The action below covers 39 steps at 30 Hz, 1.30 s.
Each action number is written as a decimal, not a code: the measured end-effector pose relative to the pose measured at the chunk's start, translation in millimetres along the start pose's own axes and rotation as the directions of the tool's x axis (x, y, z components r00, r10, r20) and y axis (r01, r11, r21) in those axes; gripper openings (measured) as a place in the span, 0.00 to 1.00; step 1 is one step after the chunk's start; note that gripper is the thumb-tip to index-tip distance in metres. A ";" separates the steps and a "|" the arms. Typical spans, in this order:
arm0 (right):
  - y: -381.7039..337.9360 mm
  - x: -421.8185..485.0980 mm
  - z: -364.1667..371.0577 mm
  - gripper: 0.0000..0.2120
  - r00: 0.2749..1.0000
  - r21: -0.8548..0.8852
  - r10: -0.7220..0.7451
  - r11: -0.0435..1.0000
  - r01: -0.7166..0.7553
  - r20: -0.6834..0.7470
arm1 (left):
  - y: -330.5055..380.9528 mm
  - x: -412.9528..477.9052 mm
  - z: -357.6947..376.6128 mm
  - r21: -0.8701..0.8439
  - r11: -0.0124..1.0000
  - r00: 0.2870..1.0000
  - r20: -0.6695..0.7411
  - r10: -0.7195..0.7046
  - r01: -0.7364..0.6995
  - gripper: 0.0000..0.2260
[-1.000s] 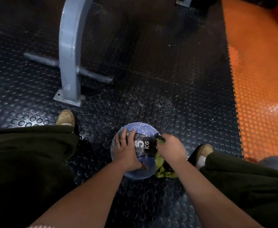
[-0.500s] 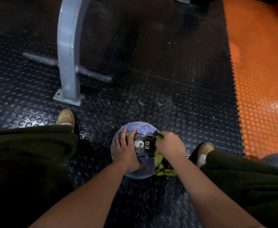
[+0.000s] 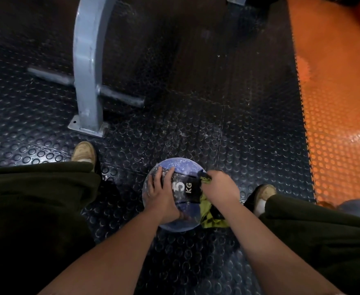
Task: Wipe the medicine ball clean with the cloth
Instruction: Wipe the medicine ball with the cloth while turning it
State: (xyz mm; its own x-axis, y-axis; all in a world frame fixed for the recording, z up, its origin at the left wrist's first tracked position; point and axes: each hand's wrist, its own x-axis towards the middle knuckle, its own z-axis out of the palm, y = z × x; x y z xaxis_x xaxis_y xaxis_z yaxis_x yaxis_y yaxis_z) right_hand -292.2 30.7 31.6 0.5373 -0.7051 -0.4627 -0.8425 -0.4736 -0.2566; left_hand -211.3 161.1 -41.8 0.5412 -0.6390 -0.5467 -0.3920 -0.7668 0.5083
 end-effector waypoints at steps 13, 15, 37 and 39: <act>-32.5 2.5 4.0 0.13 0.992 -0.112 -0.119 0.986 0.121 0.031 | -4.5 -0.6 -0.5 -0.030 0.999 0.999 -0.037 0.023 -0.024 0.57; -15.8 1.8 -0.3 0.09 0.999 -0.054 -0.022 0.998 0.023 0.024 | -6.5 1.4 0.9 -0.022 0.999 0.999 -0.036 0.022 -0.023 0.56; 6.0 -19.1 21.5 0.17 0.996 0.042 -0.064 0.997 0.067 -0.069 | -5.8 13.0 -16.4 -0.157 0.986 0.998 -0.030 -0.059 0.053 0.59; 13.5 -18.2 20.1 0.15 0.998 0.068 0.000 0.998 0.004 -0.070 | -4.1 12.0 -17.5 -0.156 0.986 0.998 -0.019 -0.060 0.056 0.61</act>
State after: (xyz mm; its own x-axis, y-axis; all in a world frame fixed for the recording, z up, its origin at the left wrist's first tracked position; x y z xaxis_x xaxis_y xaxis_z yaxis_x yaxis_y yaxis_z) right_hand -314.1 47.7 19.5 0.5384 -0.7406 -0.4021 -0.8408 -0.4399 -0.3155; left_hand -190.2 157.6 -38.8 0.5777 -0.5909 -0.5631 -0.2407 -0.7825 0.5743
